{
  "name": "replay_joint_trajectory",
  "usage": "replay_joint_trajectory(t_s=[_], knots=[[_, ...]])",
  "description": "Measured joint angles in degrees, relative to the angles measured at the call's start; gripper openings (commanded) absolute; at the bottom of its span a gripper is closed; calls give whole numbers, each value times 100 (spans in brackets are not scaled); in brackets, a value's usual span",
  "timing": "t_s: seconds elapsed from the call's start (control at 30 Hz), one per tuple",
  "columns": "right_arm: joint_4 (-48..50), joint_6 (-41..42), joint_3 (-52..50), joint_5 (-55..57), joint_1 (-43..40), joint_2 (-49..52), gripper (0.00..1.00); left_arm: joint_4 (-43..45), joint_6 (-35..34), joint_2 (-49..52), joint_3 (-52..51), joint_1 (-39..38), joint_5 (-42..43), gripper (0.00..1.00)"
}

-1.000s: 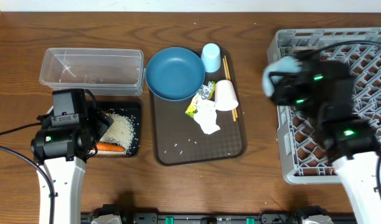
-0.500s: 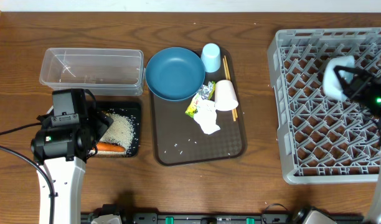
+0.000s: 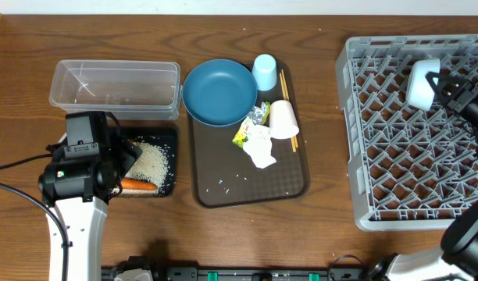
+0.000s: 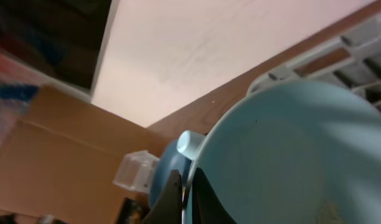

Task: Sort waste into correct bins and load items into the dishwasher rack
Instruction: 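Lower the bowl upside down into the rack and open the right gripper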

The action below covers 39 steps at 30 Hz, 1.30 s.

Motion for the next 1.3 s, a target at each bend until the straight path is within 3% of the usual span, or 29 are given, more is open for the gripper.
replay_joint_trajectory(t_s=[0.43, 0.77, 1.1, 1.2, 1.3], knots=[[162, 586, 0, -234, 2, 278, 1, 2, 0, 0, 0, 0, 0, 98], [-595, 610, 2, -214, 2, 286, 1, 2, 0, 0, 0, 0, -2, 98], [-649, 675, 2, -188, -269, 286, 1, 2, 0, 0, 0, 0, 0, 98], [-651, 726, 2, -216, -481, 286, 3, 2, 0, 0, 0, 0, 0, 98], [-662, 772, 2, -256, -549, 286, 13, 0, 0, 0, 0, 0, -2, 98]])
